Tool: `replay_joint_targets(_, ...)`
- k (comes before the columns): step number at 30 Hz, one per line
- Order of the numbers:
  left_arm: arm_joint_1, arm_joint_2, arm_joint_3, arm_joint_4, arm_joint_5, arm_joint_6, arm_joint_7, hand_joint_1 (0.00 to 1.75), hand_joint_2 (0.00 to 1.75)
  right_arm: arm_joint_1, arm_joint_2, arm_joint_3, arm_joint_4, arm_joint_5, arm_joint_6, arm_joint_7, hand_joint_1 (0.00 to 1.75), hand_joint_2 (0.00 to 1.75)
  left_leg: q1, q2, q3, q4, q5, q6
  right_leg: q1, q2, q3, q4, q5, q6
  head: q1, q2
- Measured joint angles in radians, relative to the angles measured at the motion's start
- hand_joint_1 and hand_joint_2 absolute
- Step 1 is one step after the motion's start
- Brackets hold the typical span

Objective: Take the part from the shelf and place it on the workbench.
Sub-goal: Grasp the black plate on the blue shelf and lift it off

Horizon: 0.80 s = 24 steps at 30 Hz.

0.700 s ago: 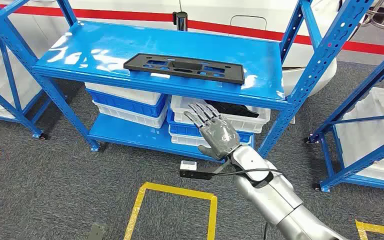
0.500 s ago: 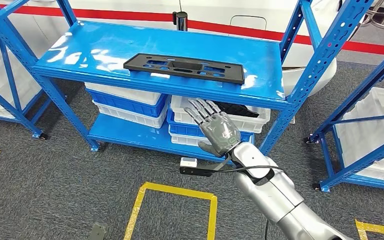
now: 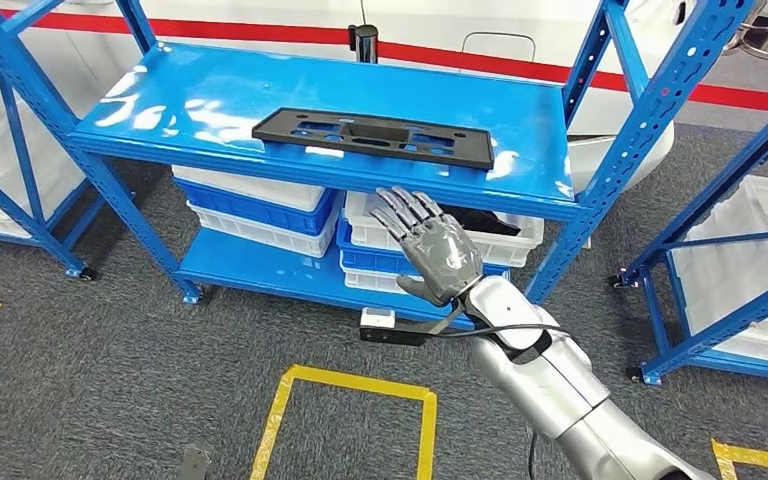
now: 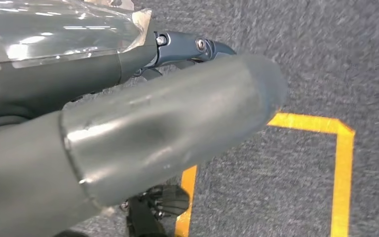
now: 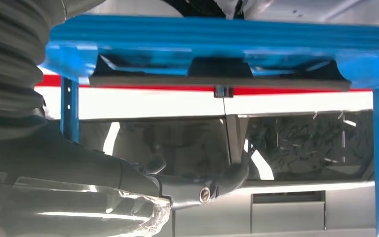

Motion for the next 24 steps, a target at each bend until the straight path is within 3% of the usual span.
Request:
replay_joint_targets(3, 0.000, 0.000, 0.001, 0.001, 0.001, 0.000, 0.000, 0.00, 0.00, 0.000, 0.000, -0.002, -0.001, 0.003, -0.001, -0.002, 0.00, 1.75, 0.004, 0.008, 0.006, -0.002, -0.002, 0.002, -0.004, -0.016, -0.102, 0.173, -0.061, 0.001, 0.005, 0.000)
replay_joint_targets(5, 0.001, -0.001, 0.001, 0.002, 0.001, 0.000, 0.001, 0.00, 0.00, 0.007, -0.002, -0.003, -0.001, 0.004, -0.001, -0.004, 0.00, 1.75, 0.010, 0.011, 0.011, -0.002, -0.009, -0.007, -0.012, -0.019, -0.142, 0.218, -0.063, 0.014, 0.005, 0.000)
replay_joint_targets(6, 0.002, -0.001, 0.001, 0.002, 0.001, 0.000, 0.001, 0.00, 0.00, 0.009, -0.003, -0.004, -0.001, 0.004, -0.001, -0.004, 0.00, 1.75, 0.015, 0.011, 0.017, -0.001, -0.015, -0.014, -0.017, -0.022, -0.133, 0.183, -0.039, 0.025, 0.005, 0.000)
replay_joint_targets(8, 0.003, 0.000, 0.001, 0.002, 0.002, -0.001, 0.001, 0.00, 0.00, 0.011, -0.005, -0.007, -0.001, 0.004, -0.001, -0.005, 0.00, 1.75, 0.025, 0.012, 0.034, -0.001, -0.031, -0.033, -0.027, -0.032, -0.081, 0.048, 0.027, 0.048, 0.007, 0.000)
replay_joint_targets(9, 0.003, 0.001, 0.001, 0.002, 0.002, -0.001, 0.001, 0.00, 0.00, 0.011, -0.006, -0.008, -0.001, 0.003, -0.001, -0.006, 0.00, 1.75, 0.028, 0.013, 0.041, -0.001, -0.040, -0.044, -0.027, -0.037, -0.059, -0.008, 0.039, 0.048, 0.009, 0.000)
replay_joint_targets(10, 0.002, 0.002, 0.001, 0.002, 0.003, -0.002, 0.000, 0.00, 0.00, 0.012, -0.007, -0.009, -0.002, 0.003, -0.002, -0.007, 0.00, 1.75, 0.028, 0.015, 0.045, -0.004, -0.048, -0.054, -0.023, -0.042, -0.043, -0.040, 0.042, 0.040, 0.011, 0.000)
replay_joint_targets(12, 0.003, 0.003, 0.001, 0.002, 0.005, -0.002, -0.001, 0.00, 0.00, 0.013, -0.009, -0.011, -0.004, 0.003, -0.002, -0.008, 0.00, 1.75, 0.029, 0.019, 0.056, -0.003, -0.055, -0.070, -0.018, -0.041, -0.033, -0.047, 0.024, 0.005, 0.010, 0.000)
replay_joint_targets(14, 0.002, 0.003, 0.001, 0.002, 0.005, -0.002, -0.002, 0.00, 0.00, 0.014, -0.010, -0.015, -0.007, 0.003, -0.003, -0.008, 0.00, 1.75, 0.035, 0.022, 0.047, 0.033, -0.045, -0.079, -0.020, -0.033, -0.014, -0.047, 0.020, -0.020, 0.005, 0.000)
replay_joint_targets(16, -0.001, 0.003, 0.000, 0.002, 0.004, -0.002, -0.003, 0.00, 0.00, 0.012, -0.010, -0.017, -0.010, 0.003, -0.003, -0.008, 0.00, 1.75, 0.038, 0.021, -0.024, 0.147, -0.033, -0.081, -0.017, -0.028, 0.015, -0.051, 0.006, -0.039, -0.001, 0.000)
replay_joint_targets(18, 0.000, 0.003, 0.000, 0.002, 0.004, -0.001, -0.004, 0.00, 0.00, 0.013, -0.010, -0.017, -0.011, 0.002, -0.003, -0.010, 0.00, 1.75, 0.034, 0.018, -0.125, 0.274, -0.070, -0.081, -0.010, -0.023, 0.045, -0.059, -0.014, -0.054, -0.006, 0.000)
replay_joint_targets(20, 0.004, 0.004, 0.000, 0.003, 0.004, -0.001, -0.004, 0.00, 0.00, 0.016, -0.010, -0.017, -0.011, 0.002, -0.003, -0.011, 0.00, 1.75, 0.028, 0.017, -0.194, 0.306, -0.128, -0.077, -0.003, -0.016, 0.080, -0.065, -0.038, -0.061, -0.006, 0.000)
replay_joint_targets(21, 0.006, 0.004, 0.000, 0.003, 0.004, 0.000, -0.004, 0.00, 0.00, 0.016, -0.010, -0.017, -0.011, 0.002, -0.003, -0.011, 0.00, 1.75, 0.025, 0.017, -0.209, 0.281, -0.135, -0.072, -0.001, -0.012, 0.099, -0.066, -0.052, -0.062, -0.006, 0.000)
replay_joint_targets(22, 0.006, 0.005, 0.000, 0.004, 0.004, 0.000, -0.004, 0.00, 0.00, 0.016, -0.010, -0.017, -0.011, 0.002, -0.003, -0.011, 0.00, 1.75, 0.022, 0.017, -0.211, 0.228, -0.106, -0.065, 0.001, -0.009, 0.117, -0.067, -0.067, -0.062, -0.007, 0.000)
replay_joint_targets(24, 0.007, 0.005, 0.000, 0.005, 0.004, 0.000, -0.003, 0.00, 0.00, 0.016, -0.010, -0.017, -0.010, 0.002, -0.003, -0.011, 0.00, 1.75, 0.013, 0.015, -0.195, 0.108, 0.014, -0.048, 0.006, -0.004, 0.148, -0.073, -0.096, -0.058, -0.007, 0.000)
